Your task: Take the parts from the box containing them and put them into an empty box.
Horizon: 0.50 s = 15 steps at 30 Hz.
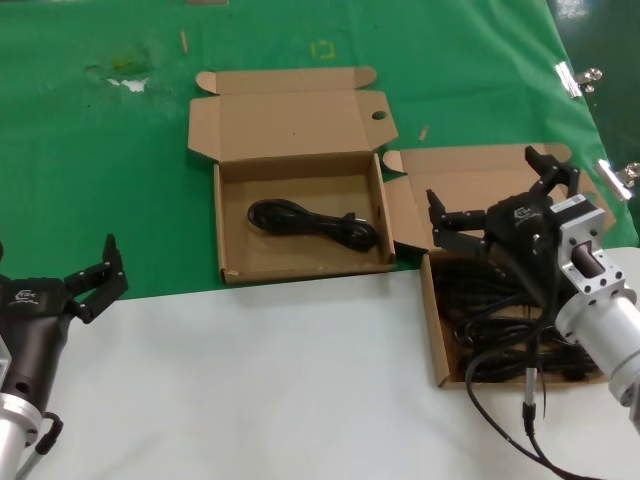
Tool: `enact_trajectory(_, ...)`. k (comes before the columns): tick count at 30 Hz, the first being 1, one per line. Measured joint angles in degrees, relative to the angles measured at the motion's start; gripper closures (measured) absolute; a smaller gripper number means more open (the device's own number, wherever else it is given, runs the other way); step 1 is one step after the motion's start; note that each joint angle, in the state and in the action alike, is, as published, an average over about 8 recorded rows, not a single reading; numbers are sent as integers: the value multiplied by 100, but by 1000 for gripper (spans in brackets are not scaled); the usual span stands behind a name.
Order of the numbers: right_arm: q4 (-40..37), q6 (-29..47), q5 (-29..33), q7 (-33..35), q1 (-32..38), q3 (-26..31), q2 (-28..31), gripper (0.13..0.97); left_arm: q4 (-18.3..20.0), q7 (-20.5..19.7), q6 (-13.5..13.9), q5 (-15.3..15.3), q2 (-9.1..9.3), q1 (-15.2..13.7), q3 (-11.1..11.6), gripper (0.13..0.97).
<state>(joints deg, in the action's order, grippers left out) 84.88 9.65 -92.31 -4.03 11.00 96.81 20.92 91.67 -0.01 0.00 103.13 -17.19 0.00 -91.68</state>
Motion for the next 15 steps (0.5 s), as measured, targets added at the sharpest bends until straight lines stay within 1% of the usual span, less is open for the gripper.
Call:
enact_trajectory(2, 45, -64, -72, 27, -73, -34, -25, 129, 0, 0, 0, 0, 0, 0, 0, 220)
enact_trajectory(3, 68, -96, -108, 40, -110, -51, -37, 129, 0, 0, 0, 0, 0, 0, 0, 220)
enact_trajectory(11, 246, -349, -392, 145, -399, -186, -135, 129, 0, 1, 0, 0, 0, 0, 0, 145)
enact_trajectory(15, 338, -479, -537, 199, -547, -255, -185, 129, 0, 1, 0, 0, 0, 0, 0, 145)
